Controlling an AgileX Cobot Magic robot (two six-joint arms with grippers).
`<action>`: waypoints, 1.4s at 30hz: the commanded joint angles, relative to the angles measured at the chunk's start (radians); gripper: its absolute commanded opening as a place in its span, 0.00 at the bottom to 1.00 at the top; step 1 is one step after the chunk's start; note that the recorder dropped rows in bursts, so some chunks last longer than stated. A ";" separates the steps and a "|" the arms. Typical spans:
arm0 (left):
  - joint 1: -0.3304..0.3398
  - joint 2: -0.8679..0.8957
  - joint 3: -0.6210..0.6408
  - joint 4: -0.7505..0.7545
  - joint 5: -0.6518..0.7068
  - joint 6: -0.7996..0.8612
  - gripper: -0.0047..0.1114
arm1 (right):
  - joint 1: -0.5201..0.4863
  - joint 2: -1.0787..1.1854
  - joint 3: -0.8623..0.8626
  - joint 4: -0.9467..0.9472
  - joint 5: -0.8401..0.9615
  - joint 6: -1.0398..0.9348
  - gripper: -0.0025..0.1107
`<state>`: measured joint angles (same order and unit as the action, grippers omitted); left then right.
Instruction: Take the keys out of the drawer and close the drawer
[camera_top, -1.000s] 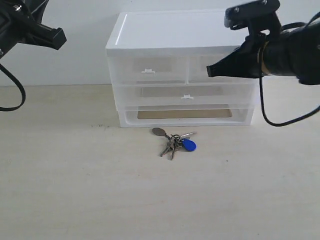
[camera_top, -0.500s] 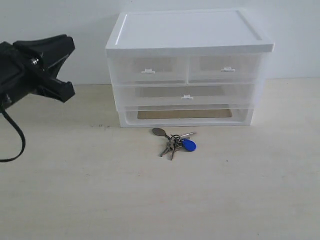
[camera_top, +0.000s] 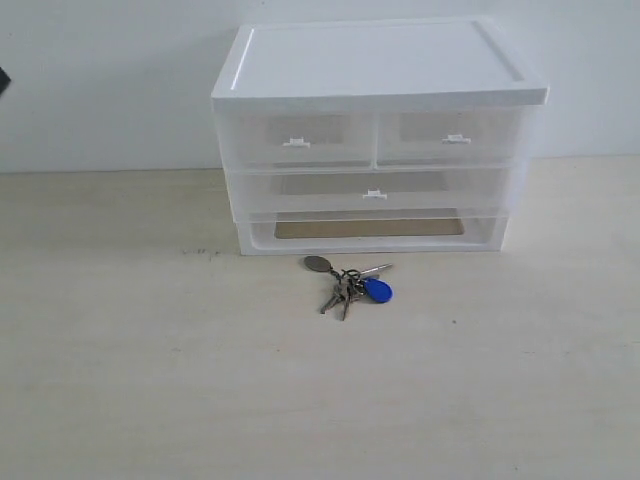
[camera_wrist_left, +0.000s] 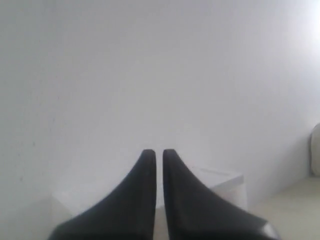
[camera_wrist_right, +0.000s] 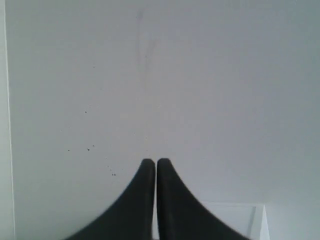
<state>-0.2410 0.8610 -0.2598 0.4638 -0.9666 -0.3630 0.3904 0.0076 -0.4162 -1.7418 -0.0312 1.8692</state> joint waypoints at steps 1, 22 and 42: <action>-0.001 -0.234 0.035 0.103 0.012 -0.172 0.08 | 0.000 -0.008 0.005 -0.003 -0.054 0.004 0.02; -0.001 -0.755 0.037 0.343 0.025 -0.398 0.08 | 0.000 -0.008 0.008 -0.003 -0.070 0.008 0.02; -0.001 -0.755 0.039 0.343 0.025 -0.400 0.08 | 0.000 -0.008 0.008 -0.003 -0.070 0.011 0.02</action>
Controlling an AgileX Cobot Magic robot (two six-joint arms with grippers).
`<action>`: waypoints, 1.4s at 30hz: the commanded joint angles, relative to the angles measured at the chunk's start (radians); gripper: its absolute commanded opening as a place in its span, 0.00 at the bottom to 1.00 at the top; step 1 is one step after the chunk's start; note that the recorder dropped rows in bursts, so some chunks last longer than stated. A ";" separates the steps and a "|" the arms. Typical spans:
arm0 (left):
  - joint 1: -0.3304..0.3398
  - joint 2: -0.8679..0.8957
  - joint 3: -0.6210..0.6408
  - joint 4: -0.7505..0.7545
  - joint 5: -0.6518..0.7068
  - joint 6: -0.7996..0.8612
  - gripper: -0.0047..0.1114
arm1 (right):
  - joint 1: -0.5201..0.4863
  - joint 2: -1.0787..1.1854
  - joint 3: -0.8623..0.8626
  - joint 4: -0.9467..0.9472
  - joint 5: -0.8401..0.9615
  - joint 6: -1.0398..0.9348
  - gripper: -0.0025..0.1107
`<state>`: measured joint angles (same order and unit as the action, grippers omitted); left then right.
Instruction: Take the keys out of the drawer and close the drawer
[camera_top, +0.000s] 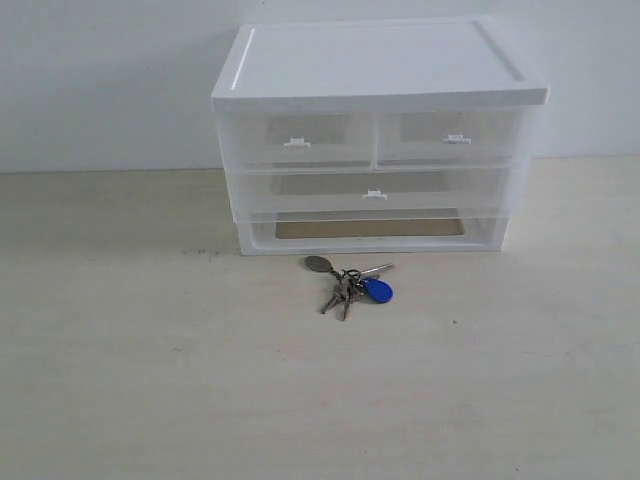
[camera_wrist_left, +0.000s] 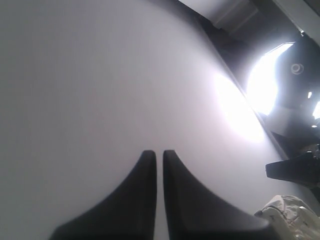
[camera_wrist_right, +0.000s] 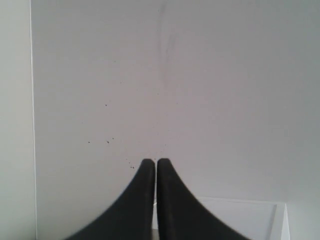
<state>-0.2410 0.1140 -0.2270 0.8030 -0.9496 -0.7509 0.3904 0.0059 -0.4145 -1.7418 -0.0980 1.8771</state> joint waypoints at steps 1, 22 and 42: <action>-0.001 -0.008 0.006 0.000 0.011 -0.012 0.08 | 0.000 -0.006 0.006 -0.003 -0.003 0.002 0.02; 0.036 -0.008 0.006 -0.718 0.845 0.515 0.08 | 0.000 -0.006 0.006 -0.003 -0.003 0.002 0.02; 0.351 -0.114 0.209 -0.732 0.996 0.646 0.08 | 0.000 -0.006 0.006 -0.003 -0.016 0.002 0.02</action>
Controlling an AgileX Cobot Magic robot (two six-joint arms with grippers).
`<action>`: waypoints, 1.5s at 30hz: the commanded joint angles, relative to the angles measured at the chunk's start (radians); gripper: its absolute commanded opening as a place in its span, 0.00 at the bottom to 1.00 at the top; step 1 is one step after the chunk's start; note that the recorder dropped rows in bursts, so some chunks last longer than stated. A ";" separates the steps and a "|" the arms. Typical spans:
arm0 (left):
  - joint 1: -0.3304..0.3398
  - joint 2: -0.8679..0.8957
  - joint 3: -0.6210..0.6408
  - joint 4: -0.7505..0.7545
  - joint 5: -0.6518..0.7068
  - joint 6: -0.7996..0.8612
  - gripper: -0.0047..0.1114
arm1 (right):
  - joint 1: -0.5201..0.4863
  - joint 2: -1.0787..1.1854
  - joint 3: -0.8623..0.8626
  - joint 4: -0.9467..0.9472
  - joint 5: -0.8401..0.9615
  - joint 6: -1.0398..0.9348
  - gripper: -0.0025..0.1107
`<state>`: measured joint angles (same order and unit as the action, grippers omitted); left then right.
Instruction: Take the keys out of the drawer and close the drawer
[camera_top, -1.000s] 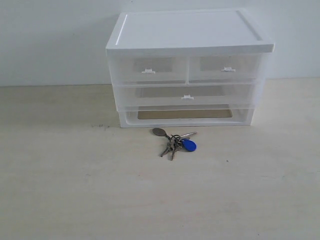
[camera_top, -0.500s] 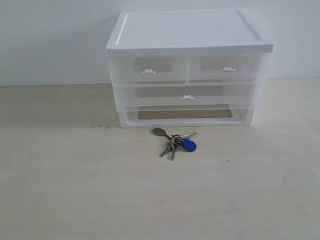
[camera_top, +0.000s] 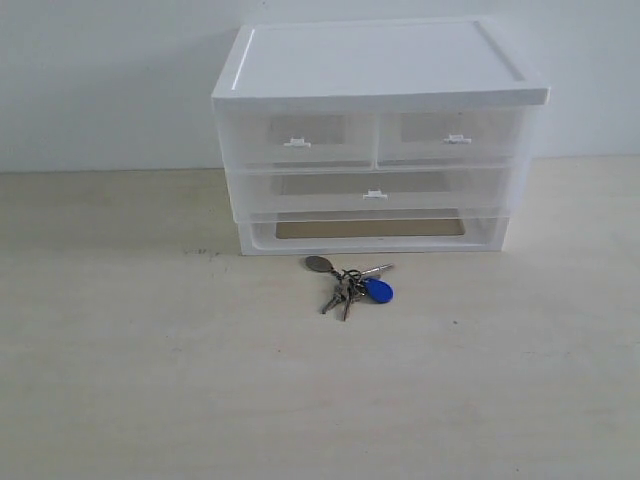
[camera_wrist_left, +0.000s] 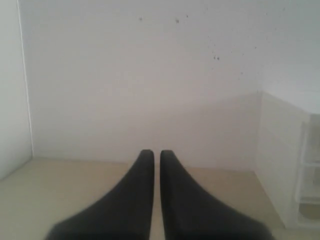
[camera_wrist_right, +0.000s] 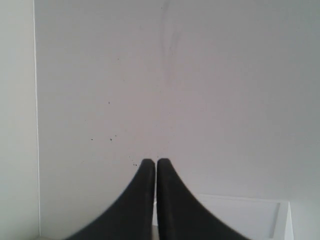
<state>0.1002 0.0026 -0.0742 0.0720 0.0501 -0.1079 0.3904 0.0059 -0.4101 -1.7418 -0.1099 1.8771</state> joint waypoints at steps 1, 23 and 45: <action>0.010 -0.003 0.069 -0.001 -0.004 0.004 0.08 | 0.000 -0.006 0.002 -0.003 -0.004 0.002 0.02; 0.010 -0.003 0.074 -0.064 0.231 0.072 0.08 | 0.000 -0.006 0.002 -0.003 -0.004 0.005 0.02; 0.010 -0.003 0.074 -0.056 0.246 0.135 0.08 | 0.000 -0.006 0.002 0.006 0.001 0.005 0.02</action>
